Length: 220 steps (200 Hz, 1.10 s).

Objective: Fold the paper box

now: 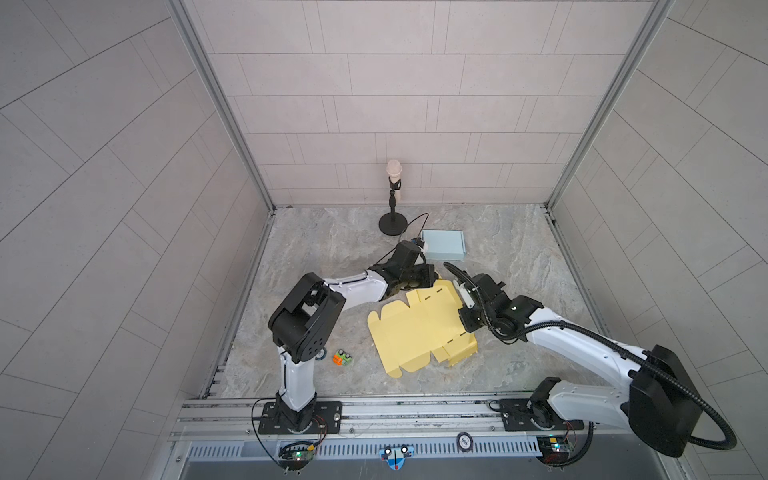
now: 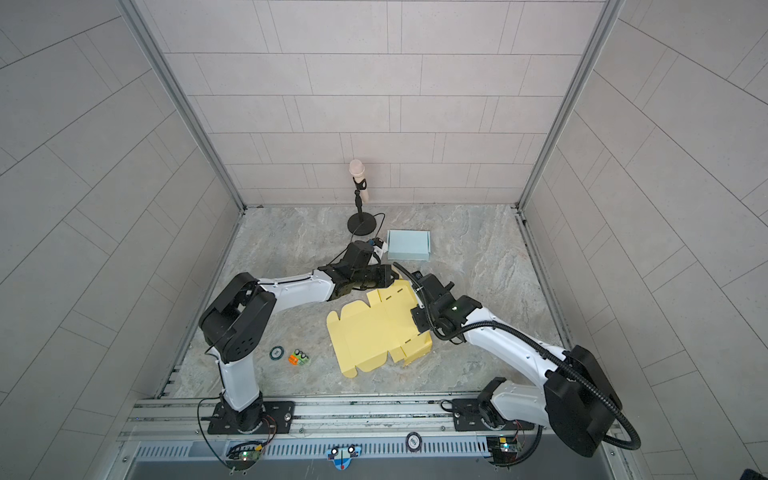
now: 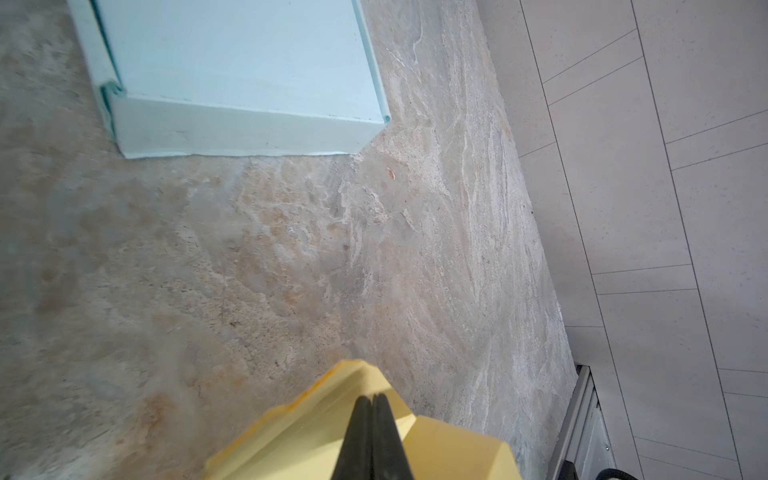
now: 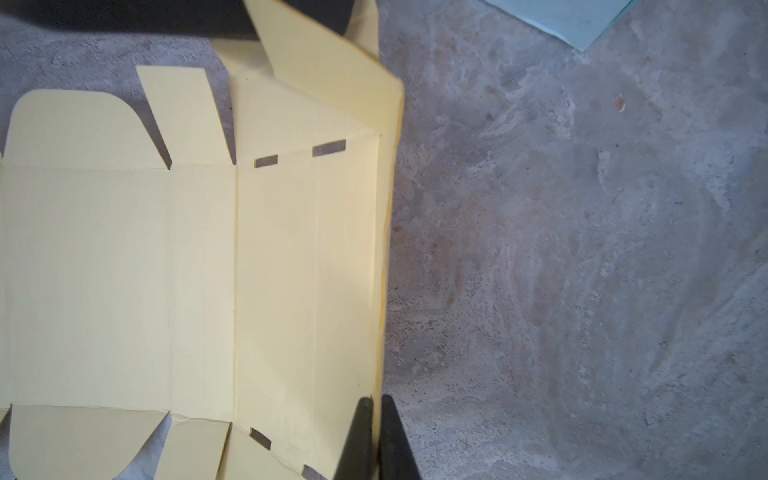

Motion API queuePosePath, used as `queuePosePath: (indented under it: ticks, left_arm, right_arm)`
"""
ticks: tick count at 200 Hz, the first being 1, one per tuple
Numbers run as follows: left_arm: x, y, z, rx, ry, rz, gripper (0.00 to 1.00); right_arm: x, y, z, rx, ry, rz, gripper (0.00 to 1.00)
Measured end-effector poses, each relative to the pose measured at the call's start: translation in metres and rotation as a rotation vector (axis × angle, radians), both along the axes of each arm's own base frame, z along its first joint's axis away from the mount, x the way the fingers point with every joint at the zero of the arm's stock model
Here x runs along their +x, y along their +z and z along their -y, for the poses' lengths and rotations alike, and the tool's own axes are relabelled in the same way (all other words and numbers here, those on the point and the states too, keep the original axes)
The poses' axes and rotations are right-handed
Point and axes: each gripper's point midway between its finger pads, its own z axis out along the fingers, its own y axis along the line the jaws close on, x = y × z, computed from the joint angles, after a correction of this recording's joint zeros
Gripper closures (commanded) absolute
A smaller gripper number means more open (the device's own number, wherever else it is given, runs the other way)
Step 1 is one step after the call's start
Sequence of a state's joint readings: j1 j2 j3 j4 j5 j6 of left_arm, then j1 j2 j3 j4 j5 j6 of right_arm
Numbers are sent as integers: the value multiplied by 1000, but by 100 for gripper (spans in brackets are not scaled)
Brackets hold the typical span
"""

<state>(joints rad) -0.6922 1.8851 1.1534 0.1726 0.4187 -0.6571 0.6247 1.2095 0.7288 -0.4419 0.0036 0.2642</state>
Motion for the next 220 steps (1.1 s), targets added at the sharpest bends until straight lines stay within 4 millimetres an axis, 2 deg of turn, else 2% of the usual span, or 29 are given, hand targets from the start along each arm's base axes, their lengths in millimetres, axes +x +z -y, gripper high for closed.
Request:
queuePosePath:
  ticks: [54, 85, 106, 126, 183, 220]
  left_arm:
    - [-25, 10, 10, 1, -41, 21, 98]
    - [-39, 7, 17, 13, -67, 27, 97]
    - [-44, 1, 10, 30, -65, 22, 97]
    - [-49, -3, -9, 45, -49, 16, 97]
    - [-50, -17, -93, 107, 80, 4, 96]
    - [-51, -20, -122, 199, 123, 39, 97]
  right_arm:
    - [0, 0, 1, -22, 0, 4, 100]
    - [-1, 1, 0, -41, 8, 9, 100]
    - [-3, -1, 0, -69, 14, 9, 100]
    - [-5, -3, -2, -84, 25, 11, 100]
    - [-3, -1, -7, -106, 38, 19, 100]
    - [1, 4, -12, -111, 48, 36, 100]
